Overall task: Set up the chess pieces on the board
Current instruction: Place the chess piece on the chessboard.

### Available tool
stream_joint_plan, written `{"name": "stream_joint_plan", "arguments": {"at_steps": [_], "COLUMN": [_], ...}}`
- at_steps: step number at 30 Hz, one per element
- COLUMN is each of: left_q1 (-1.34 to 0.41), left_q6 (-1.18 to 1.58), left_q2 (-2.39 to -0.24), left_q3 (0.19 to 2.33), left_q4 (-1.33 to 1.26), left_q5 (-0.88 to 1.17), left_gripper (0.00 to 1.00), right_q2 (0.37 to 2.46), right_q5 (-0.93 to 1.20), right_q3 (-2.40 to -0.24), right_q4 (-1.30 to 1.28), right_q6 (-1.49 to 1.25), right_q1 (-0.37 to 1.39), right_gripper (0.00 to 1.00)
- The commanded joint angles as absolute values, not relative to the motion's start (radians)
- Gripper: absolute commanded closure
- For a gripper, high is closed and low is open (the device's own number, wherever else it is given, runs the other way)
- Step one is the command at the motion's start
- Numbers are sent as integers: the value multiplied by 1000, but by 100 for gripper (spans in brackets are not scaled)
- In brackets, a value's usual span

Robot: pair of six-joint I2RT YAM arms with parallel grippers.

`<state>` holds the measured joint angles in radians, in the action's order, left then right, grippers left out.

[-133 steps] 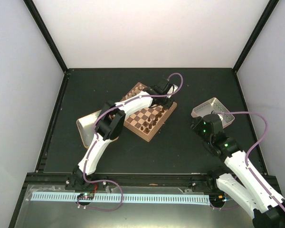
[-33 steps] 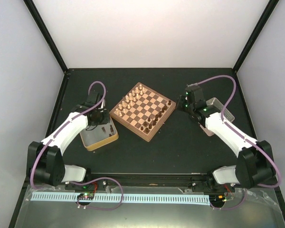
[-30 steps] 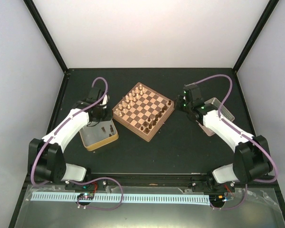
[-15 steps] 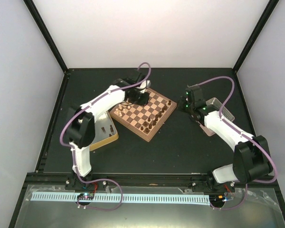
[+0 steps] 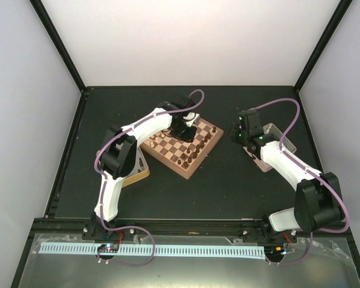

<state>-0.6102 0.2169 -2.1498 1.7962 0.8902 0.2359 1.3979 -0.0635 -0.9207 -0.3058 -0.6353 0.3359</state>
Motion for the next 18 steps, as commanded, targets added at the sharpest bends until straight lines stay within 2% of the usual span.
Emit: {"name": "stream_joint_plan", "arguments": {"at_steps": [1, 18], "left_q1": [-614, -617], "left_q6": [184, 158], "left_q2": [-2168, -2209], "left_q3": [1792, 1796], "left_q4": [900, 958], "left_q5": [272, 286], "left_gripper": [90, 89], "right_q2": [1413, 1422], "right_q5": [-53, -50], "right_q3": [-929, -931], "right_q4": [-288, -304], "right_q6": [-648, -650], "right_q1": [330, 330], "right_gripper": [61, 61]}}
